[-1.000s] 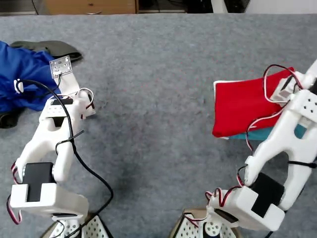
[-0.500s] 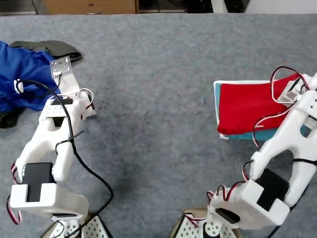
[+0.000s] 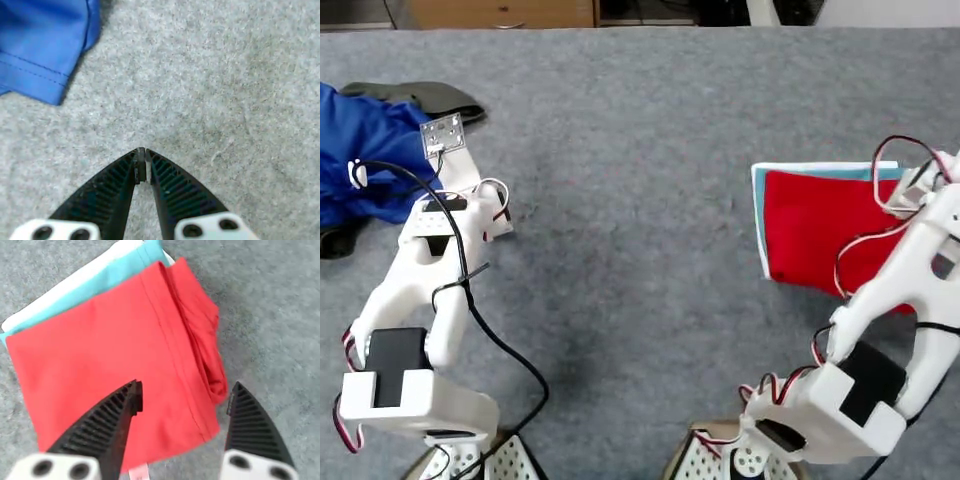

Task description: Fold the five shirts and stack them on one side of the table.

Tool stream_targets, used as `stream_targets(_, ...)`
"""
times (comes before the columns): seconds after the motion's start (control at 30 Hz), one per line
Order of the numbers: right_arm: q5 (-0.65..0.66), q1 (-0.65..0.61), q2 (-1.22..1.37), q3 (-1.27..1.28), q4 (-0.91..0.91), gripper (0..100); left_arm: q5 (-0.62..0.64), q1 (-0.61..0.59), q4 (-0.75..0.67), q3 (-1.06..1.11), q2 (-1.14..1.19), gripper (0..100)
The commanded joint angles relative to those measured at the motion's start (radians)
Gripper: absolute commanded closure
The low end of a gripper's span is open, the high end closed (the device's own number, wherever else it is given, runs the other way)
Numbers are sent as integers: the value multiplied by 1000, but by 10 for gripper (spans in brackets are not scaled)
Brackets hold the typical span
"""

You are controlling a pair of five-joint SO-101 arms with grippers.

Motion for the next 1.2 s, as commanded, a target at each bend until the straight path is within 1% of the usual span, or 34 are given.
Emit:
stream_targets(0.0,8,24,-12,-122,117,724,-3,5,3,-57,-12,981)
stream_targets(0.07,8,19,-12,-186,190,744,-3,2,3,-57,-13,981)
stream_targets(0.1,6,16,-8,-220,219,783,-3,0,8,-57,-13,981)
stream_targets(0.13,6,4,-5,-249,242,839,-3,-11,12,-57,-15,981)
stream_targets(0.2,6,-35,-4,-282,270,991,0,-37,51,-75,-25,981)
stream_targets(0.23,6,-59,-4,-283,281,995,0,-58,91,-94,-39,981)
stream_targets(0.27,5,-88,-7,-280,296,960,0,-81,133,-118,-56,981)
stream_targets(0.3,3,-116,-7,-282,310,951,-3,-112,175,-146,-77,981)
stream_targets(0.4,-40,-223,-4,-283,321,992,-20,-215,313,-253,-147,979)
stream_targets(0.47,-61,-309,-4,-282,322,993,-74,-290,416,-354,-171,975)
stream_targets(0.53,-81,-389,-4,-286,318,993,-89,-374,491,-465,-174,926)
stream_targets(0.63,-115,-492,-2,-280,279,993,-38,-500,506,-598,-140,830)
stream_targets(0.77,-143,-576,35,-288,216,993,-9,-586,443,-732,44,822)
stream_targets(0.9,-135,-627,82,-288,210,993,5,-609,307,-807,383,817)
stream_targets(0.93,-135,-631,91,-288,212,993,21,-609,296,-845,461,827)
stream_targets(1.03,-141,-631,114,-294,215,994,29,-597,327,-1013,610,891)
stream_targets(1.13,-138,-625,113,-289,219,994,35,-594,400,-1163,702,990)
stream_targets(1.17,-135,-624,113,-291,227,994,35,-594,440,-1214,713,980)
